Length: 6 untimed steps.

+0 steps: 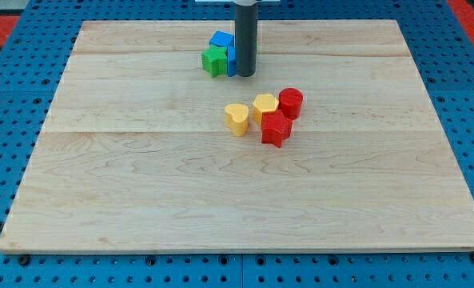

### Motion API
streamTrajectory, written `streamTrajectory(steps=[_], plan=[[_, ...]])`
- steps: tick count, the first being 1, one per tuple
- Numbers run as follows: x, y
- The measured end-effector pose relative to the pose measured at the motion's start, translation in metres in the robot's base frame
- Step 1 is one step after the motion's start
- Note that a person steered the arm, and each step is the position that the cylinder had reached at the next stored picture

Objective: Move your arm towards the group of blocks

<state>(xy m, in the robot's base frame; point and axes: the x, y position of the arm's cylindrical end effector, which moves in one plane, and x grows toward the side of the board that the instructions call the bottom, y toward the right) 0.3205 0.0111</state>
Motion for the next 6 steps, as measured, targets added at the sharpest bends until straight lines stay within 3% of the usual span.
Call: streamTrajectory(steps=[1, 2, 3, 4, 5, 6], plan=[[0.003, 0.0], [0.01, 0.041], [0.015, 0.13], [0.056, 0.151], [0.069, 0.109], [0.051, 0.116]])
